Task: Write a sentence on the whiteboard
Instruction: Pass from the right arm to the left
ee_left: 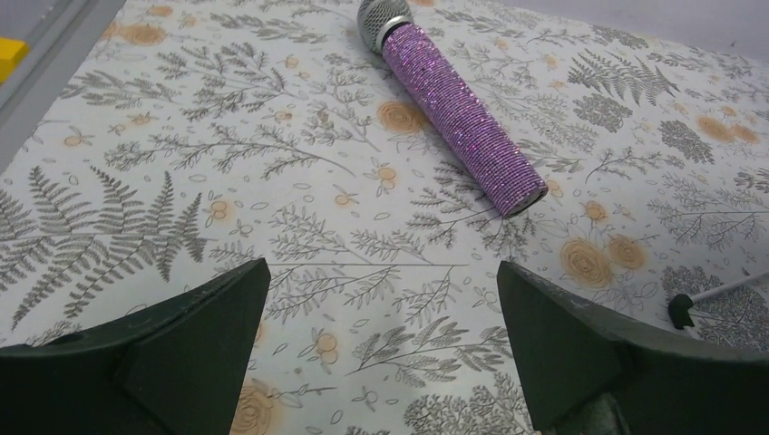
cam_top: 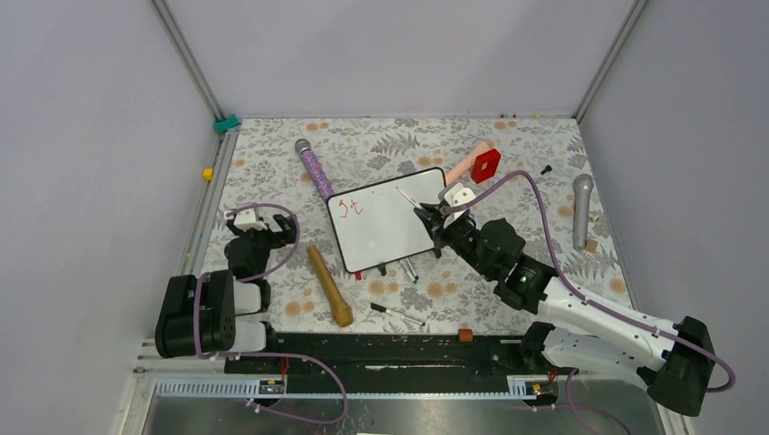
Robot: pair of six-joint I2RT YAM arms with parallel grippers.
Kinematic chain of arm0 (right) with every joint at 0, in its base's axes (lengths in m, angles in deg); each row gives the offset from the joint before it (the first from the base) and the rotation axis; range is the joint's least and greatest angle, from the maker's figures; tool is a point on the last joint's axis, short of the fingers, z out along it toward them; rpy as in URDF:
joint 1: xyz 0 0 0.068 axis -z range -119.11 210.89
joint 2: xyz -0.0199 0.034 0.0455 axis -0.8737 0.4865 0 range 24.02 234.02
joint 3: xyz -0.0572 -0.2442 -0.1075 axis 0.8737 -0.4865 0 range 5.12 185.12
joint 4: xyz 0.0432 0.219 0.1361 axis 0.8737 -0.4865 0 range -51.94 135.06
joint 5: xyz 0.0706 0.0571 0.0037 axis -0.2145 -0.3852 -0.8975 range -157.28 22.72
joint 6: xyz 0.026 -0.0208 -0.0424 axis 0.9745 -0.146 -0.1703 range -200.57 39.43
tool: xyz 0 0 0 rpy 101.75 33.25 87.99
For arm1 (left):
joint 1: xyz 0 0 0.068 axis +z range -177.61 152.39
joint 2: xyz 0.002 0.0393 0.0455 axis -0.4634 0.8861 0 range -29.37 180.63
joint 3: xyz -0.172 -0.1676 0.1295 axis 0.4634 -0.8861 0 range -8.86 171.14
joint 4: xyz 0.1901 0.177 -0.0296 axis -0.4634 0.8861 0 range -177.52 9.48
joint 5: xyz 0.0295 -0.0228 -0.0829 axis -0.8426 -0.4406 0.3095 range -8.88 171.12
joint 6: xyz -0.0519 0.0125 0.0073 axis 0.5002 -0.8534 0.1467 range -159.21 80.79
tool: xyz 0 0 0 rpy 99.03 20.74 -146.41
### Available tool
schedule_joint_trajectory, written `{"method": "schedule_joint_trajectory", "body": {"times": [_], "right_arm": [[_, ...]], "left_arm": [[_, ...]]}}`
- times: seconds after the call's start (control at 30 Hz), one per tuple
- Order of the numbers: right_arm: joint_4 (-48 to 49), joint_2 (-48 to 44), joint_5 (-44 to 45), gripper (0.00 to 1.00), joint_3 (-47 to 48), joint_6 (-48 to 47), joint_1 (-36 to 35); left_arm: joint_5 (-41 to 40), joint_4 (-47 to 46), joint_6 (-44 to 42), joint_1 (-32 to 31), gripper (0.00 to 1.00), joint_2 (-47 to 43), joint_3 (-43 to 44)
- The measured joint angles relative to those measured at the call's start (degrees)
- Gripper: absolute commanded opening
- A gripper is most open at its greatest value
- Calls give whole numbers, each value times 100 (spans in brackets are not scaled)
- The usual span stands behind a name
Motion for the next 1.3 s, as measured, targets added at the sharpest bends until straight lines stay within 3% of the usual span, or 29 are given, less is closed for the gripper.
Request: {"method": "schedule_joint_trajectory", "body": {"times": [0.27,0.43,0.63,1.03,1.3], "right_arm": [[319,-31,46,0,-334,369,70],[-2,-131,398,0,-431,481,188],[-944,11,870,0,-232,494,221],[-2330,245,1082,0,1102,1268,225],[-2986,-157,1104,0,1187,1628,225]], "left_arm": [[-1790,85,-278,-1060,99,37,356],[-2487,444,-398,-1307,99,37,706],[-2778,627,-433,-1316,99,37,706],[-2868,723,-448,-1316,99,37,706],[-2870,723,-448,-1316,99,37,706]]}}
